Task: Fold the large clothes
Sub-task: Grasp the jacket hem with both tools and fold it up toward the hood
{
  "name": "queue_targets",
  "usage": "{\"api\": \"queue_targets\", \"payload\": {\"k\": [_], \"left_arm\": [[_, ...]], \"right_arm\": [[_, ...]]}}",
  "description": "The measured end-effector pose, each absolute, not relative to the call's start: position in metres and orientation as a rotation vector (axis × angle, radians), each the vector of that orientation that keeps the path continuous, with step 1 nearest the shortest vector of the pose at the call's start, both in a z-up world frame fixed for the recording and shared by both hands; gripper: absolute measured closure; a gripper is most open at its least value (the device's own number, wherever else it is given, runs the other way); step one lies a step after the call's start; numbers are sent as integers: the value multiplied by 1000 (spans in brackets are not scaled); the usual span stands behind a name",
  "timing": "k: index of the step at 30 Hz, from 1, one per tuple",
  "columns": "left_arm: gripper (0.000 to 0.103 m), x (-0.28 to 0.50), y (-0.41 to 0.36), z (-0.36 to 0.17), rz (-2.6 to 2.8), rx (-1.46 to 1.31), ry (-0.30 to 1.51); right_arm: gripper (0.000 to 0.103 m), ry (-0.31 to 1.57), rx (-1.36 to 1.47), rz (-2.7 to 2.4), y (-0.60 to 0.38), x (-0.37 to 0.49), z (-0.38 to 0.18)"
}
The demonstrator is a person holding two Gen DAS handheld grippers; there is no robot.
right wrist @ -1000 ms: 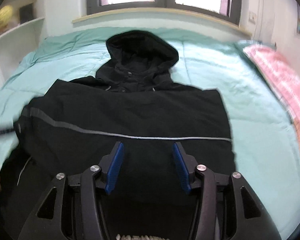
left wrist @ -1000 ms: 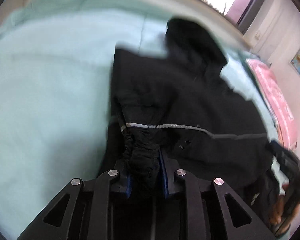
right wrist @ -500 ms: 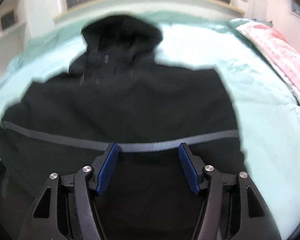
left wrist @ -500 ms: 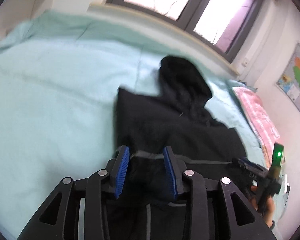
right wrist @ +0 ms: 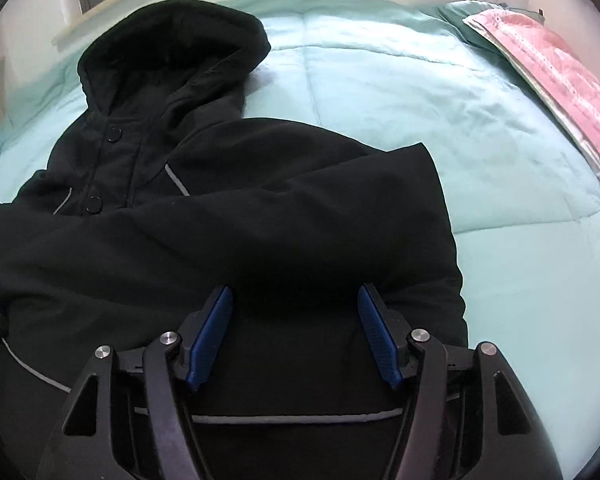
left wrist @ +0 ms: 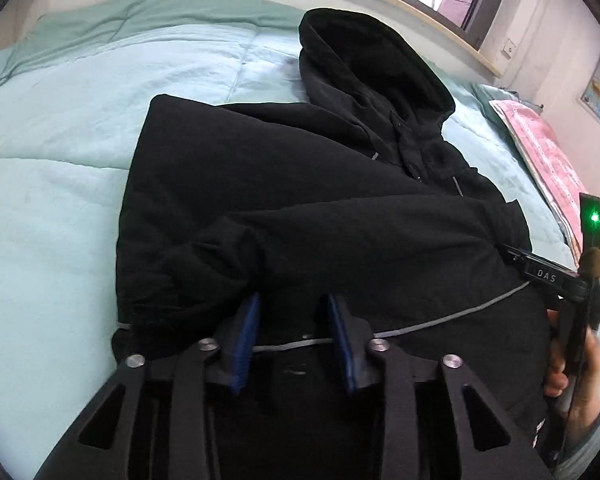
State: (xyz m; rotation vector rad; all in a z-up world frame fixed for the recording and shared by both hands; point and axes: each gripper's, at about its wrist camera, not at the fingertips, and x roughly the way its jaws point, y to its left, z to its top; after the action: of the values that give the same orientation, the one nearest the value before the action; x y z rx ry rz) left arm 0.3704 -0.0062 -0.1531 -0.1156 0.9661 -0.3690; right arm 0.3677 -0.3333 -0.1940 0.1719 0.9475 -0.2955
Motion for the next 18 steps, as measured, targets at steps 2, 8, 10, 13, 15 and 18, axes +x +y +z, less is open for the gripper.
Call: {"api": "queue_targets", "payload": {"k": [2, 8, 10, 13, 15, 18], "left_arm": [[69, 369, -8, -154, -373, -104, 959], [69, 334, -11, -117, -365, 30, 881], [66, 309, -3, -102, -415, -2, 838], [49, 296, 8, -106, -395, -57, 847], [50, 306, 7, -133, -345, -33, 914], [50, 313, -2, -162, -318, -7, 923]], "right_arm": [[38, 949, 117, -314, -326, 369, -195], [37, 952, 61, -220, -301, 329, -165], [36, 894, 21, -200, -287, 297, -153], [36, 853, 37, -194, -276, 260, -151], [36, 897, 54, -250, -281, 258, -167], [36, 877, 114, -232, -289, 252, -200]]}}
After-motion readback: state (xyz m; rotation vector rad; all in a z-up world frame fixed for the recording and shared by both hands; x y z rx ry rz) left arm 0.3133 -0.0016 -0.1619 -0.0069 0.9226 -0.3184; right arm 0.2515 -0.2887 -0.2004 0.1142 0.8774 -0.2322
